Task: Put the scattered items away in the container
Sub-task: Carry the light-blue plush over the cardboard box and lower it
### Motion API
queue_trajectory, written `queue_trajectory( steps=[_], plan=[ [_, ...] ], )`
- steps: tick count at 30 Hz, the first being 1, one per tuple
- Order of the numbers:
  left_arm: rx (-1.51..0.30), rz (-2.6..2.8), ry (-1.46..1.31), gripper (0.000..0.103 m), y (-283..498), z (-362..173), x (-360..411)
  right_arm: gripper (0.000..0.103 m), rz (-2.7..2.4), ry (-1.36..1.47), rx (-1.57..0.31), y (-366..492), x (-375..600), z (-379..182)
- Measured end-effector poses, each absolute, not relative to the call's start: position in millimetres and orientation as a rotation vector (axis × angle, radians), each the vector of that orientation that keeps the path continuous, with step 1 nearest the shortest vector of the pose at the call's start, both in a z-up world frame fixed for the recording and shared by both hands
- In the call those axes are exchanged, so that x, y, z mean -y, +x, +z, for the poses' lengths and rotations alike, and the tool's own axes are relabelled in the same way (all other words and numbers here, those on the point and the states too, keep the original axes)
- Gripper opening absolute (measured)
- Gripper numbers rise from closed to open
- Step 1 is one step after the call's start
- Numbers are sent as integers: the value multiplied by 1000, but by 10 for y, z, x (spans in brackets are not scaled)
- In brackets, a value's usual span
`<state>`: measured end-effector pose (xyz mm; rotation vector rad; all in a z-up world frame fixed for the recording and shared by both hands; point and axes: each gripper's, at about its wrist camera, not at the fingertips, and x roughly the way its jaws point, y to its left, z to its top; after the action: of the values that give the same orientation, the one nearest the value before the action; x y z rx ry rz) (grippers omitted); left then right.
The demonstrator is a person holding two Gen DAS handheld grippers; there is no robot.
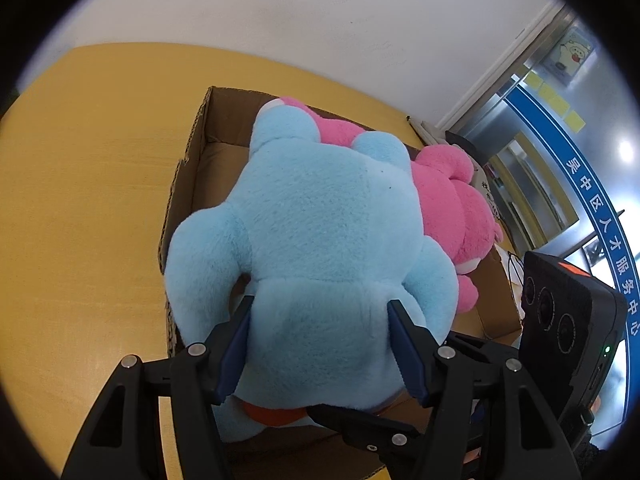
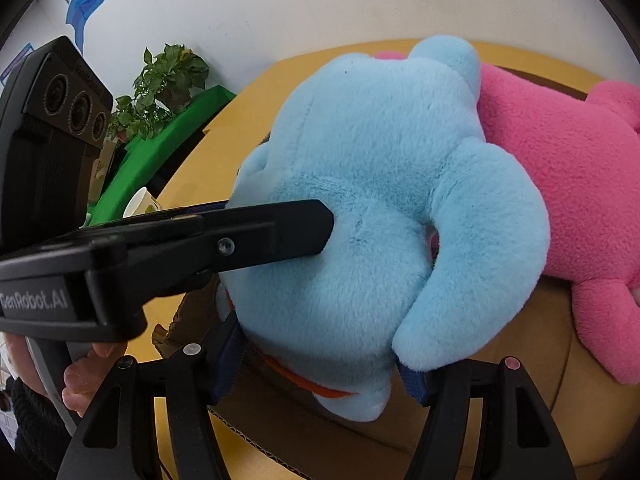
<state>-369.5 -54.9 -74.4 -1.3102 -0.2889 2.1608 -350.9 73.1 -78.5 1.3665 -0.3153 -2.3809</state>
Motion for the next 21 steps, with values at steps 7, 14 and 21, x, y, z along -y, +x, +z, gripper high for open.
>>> queue_trajectory(
  steps=[7, 14, 21],
  plan=[
    [278, 2202, -1349, 63, -3556, -727, 607, 71, -2313, 1371, 351, -3459, -636, -846],
    [348, 2173, -1399, 63, -3574, -946, 662, 71, -2286, 1481, 287, -3407, -656, -977],
    [326, 2203, -1422, 67, -3479, -941, 654, 87, -2266, 1547, 295, -3371, -646, -1086]
  ],
)
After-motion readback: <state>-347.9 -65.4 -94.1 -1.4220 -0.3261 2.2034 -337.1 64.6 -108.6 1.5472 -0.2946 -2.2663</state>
